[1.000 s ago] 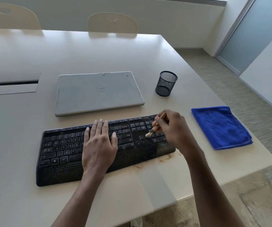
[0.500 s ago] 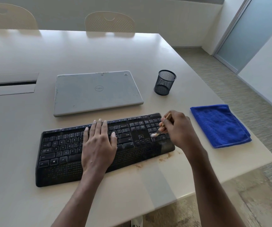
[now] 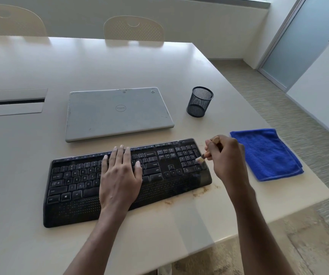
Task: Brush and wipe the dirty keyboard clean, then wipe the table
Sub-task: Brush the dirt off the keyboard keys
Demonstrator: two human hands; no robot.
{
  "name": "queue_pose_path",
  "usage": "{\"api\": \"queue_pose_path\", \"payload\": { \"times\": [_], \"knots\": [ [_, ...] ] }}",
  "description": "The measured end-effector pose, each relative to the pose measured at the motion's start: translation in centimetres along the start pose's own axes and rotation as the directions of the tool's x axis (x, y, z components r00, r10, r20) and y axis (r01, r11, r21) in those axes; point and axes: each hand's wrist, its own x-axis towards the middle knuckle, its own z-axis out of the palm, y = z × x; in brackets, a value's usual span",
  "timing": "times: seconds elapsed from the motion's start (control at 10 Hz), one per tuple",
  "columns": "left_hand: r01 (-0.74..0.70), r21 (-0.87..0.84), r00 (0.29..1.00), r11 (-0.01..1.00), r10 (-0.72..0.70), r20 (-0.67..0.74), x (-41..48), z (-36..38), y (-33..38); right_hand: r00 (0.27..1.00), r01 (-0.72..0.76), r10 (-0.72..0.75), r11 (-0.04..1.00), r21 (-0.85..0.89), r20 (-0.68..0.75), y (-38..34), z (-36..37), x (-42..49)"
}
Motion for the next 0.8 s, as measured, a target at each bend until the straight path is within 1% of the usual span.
{"api": "queue_pose_path", "payload": {
  "times": [0.1,0.2,0.3,0.4,0.5,0.6,0.7,0.8],
  "knots": [
    [-0.005,0.001,1.0,1.0,0.005,0.003,0.0,-0.06,-0.04,0.998,0.053,-0.057,0.994,0.095,0.041,-0.8,1.57,-0.76],
    [-0.007,0.001,1.0,1.0,0.007,0.005,0.0,-0.08,-0.04,0.997,0.059,-0.061,0.997,0.043,0.055,-0.52,2.01,-1.06],
    [-0.006,0.002,1.0,1.0,0.006,0.006,0.01,-0.07,-0.03,0.998,0.057,-0.057,0.998,-0.019,0.033,-0.6,1.6,-1.27],
    [-0.006,-0.003,1.0,1.0,0.006,0.006,-0.01,-0.08,-0.07,0.996,0.09,-0.09,0.996,-0.005,0.015,-0.9,1.71,-1.37],
    [-0.007,-0.005,1.0,1.0,0.007,0.009,-0.09,-0.08,-0.08,0.995,0.08,-0.076,0.995,-0.061,0.063,-1.03,1.77,-1.44],
    [-0.005,0.001,1.0,1.0,0.005,0.007,-0.06,-0.05,-0.11,0.995,0.078,-0.073,0.995,-0.067,0.068,-0.95,1.73,-1.41],
    [-0.009,-0.001,1.0,1.0,0.009,0.004,-0.02,-0.06,-0.06,0.992,0.114,-0.108,0.99,-0.089,0.066,-1.09,1.8,-1.64],
    [-0.008,-0.003,1.0,1.0,0.008,0.002,-0.06,-0.1,0.0,0.994,0.086,-0.079,0.991,-0.107,0.072,-1.1,1.83,-1.59]
  ]
}}
